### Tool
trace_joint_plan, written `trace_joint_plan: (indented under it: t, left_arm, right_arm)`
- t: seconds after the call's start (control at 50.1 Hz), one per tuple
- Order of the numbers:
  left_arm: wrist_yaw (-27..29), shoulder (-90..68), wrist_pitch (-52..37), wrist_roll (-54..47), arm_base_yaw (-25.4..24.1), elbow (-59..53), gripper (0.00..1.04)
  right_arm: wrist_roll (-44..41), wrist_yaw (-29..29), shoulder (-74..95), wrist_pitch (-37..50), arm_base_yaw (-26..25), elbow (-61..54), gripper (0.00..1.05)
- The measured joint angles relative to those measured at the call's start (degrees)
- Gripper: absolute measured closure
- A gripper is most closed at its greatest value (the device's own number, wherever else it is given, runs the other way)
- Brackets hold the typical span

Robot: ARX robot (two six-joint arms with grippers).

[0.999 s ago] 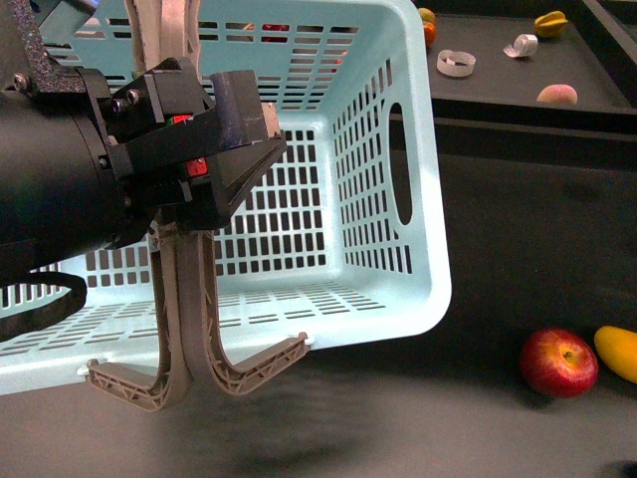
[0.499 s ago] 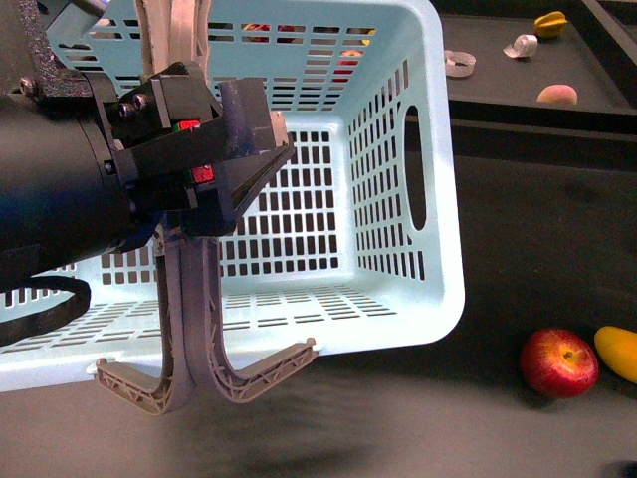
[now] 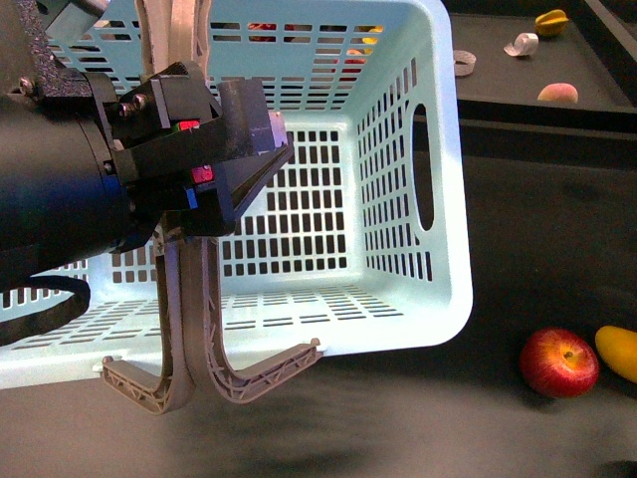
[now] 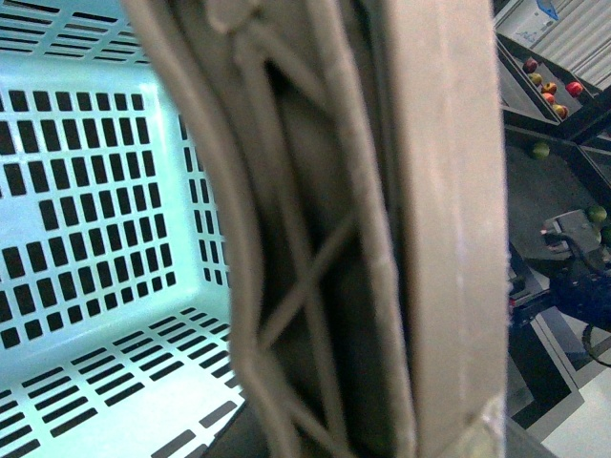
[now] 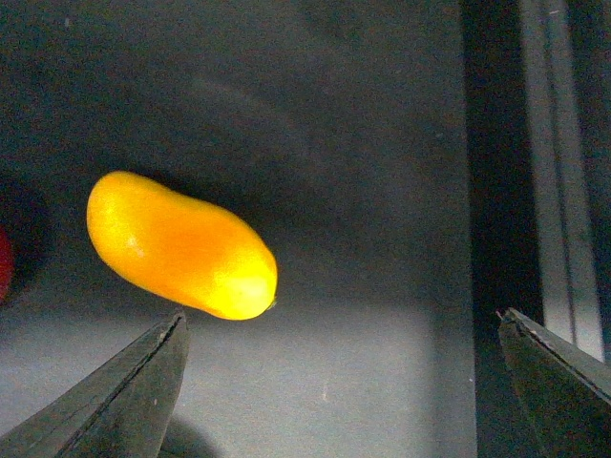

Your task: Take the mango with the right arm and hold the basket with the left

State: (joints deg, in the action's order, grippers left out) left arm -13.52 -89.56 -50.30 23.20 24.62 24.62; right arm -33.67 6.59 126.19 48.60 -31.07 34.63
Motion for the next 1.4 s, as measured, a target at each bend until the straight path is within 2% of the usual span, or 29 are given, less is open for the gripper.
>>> trace_joint_plan:
  t: [0.14,0.22,0.579,0.819,1.118,1.198,1.278,1.398]
  left_arm:
    - [0.1,0.0,0.0,0.0,0.0,0.0,0.88]
    - [0.3,0.0,0.0,0.0,0.0,0.0,0.88]
    - [0.3,0.0,0.0,0.0,0.0,0.0,0.88]
    - [0.3,0.0,0.0,0.0,0.0,0.0,0.88]
    - [0.3,0.0,0.0,0.0,0.0,0.0,0.88]
    - [0.3,0.0,0.0,0.0,0.0,0.0,0.88]
    - [0.3,0.0,0.0,0.0,0.0,0.0,0.88]
    - [0.3,0.0,0.0,-0.1,0.0,0.0,0.88]
  right_arm:
    - [-6.5,1.1,8.8,-4.1,1.0,7.2,0.08]
    - [-11.0,-0.1,13.5,-4.7,1.9,11.4,0.08]
    - [-23.4,-1.2,22.3,-11.8,4.8,21.9,0.08]
    - [-23.3,-2.0,28.6,-14.5,7.3,28.8,0.08]
    - [-17.3,-1.4,31.6,-18.3,8.5,34.5,0.08]
    - [-16.1,-1.1,31.7,-18.5,8.6,34.7,0.15]
    - [-14.6,-0.7,31.8,-19.8,8.6,34.8,0.29]
    - [-12.7,0.1,31.2,-20.6,8.3,34.4,0.41]
